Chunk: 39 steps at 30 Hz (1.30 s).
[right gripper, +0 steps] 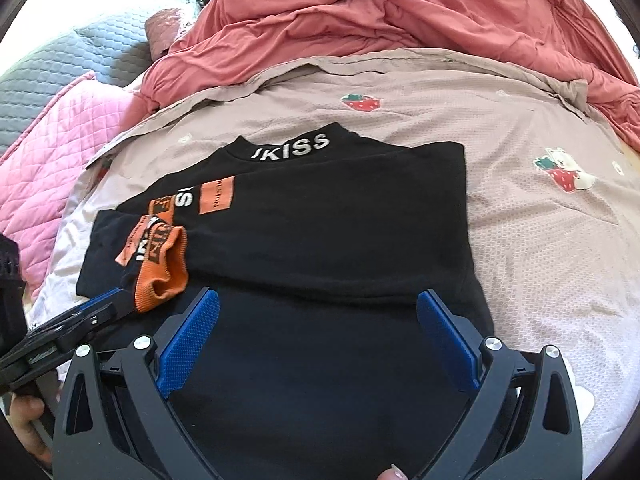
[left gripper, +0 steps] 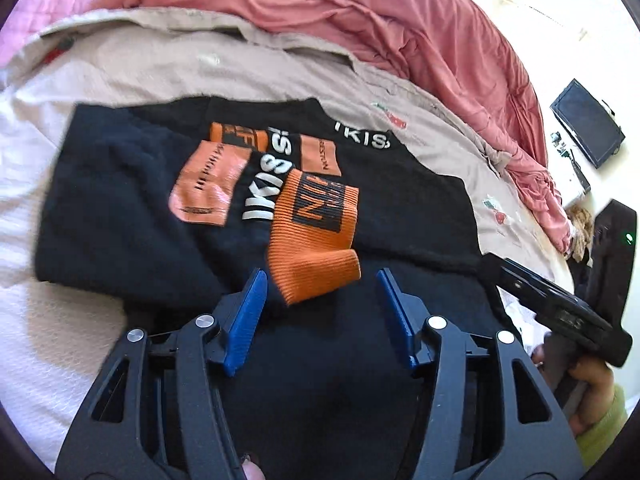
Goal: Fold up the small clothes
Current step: 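Grasp the shirt side at the folded cuffs with the right tool, then fold the shirt side over toward the center and open the right tool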
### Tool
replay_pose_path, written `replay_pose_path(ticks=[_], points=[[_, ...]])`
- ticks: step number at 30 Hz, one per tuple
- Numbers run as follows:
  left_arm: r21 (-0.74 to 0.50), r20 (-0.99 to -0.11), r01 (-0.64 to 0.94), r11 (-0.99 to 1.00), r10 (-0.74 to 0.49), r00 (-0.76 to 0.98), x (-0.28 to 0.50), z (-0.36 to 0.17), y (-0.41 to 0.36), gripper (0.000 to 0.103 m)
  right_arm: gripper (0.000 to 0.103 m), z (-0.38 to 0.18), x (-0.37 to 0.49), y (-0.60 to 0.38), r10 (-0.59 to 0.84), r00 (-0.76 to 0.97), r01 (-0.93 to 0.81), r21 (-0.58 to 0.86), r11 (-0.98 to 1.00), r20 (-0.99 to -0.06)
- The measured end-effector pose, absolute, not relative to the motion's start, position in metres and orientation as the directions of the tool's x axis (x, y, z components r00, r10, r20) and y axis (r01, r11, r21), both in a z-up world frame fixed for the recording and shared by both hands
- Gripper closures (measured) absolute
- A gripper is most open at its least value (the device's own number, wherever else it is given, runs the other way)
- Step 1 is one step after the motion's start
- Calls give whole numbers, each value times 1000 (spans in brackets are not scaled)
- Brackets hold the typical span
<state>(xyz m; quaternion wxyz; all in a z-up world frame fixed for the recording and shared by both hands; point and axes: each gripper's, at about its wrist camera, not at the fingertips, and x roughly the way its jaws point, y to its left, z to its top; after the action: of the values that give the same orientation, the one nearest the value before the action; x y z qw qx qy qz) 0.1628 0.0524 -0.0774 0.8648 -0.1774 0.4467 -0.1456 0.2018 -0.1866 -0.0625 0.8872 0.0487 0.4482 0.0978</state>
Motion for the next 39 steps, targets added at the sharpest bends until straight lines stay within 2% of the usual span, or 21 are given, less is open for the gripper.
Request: replay_pose_path(ticks=[6, 11, 18, 19, 21, 22, 24, 26, 29, 33, 39], points=[[-286, -807, 9, 958, -246, 536, 147, -74, 71, 56, 4, -62, 207, -156, 360, 516, -208, 294, 933, -777], [-276, -832, -7, 961, -236, 502, 134, -85, 78, 57, 4, -76, 219, -121, 499, 401, -229, 444, 866, -768], [-245, -857, -24, 969, -205, 473, 129, -100, 77, 61, 6, -98, 241, -84, 572, 321, -187, 541, 820, -755], [-248, -859, -25, 968, -208, 468, 129, -102, 77, 61, 9, -100, 244, -82, 574, 320, -181, 546, 818, -753], [-249, -858, -22, 968, -210, 468, 130, -105, 77, 61, 36, -105, 252, -76, 571, 319, -175, 545, 820, -756], [-249, -858, -21, 968, -211, 468, 130, -105, 78, 61, 41, -106, 254, -75, 564, 317, -173, 538, 825, -763], [-256, -856, -23, 967, -215, 470, 130, -105, 79, 61, 71, -107, 256, -72, 567, 317, -189, 535, 823, -760], [-260, -854, -24, 965, -218, 471, 131, -104, 80, 61, 82, -100, 254, -71, 596, 318, -226, 552, 803, -737], [-271, -850, -25, 962, -227, 475, 130, -99, 82, 61, 87, -77, 246, -68, 588, 377, -309, 501, 808, -716], [-280, -827, -29, 960, -225, 515, 125, -81, 89, 61, 87, -41, 242, -78, 580, 459, -379, 441, 813, -673], [-265, -816, -42, 963, -201, 541, 123, -73, 92, 61, 87, -12, 250, -118, 467, 583, -364, 299, 882, -665]])
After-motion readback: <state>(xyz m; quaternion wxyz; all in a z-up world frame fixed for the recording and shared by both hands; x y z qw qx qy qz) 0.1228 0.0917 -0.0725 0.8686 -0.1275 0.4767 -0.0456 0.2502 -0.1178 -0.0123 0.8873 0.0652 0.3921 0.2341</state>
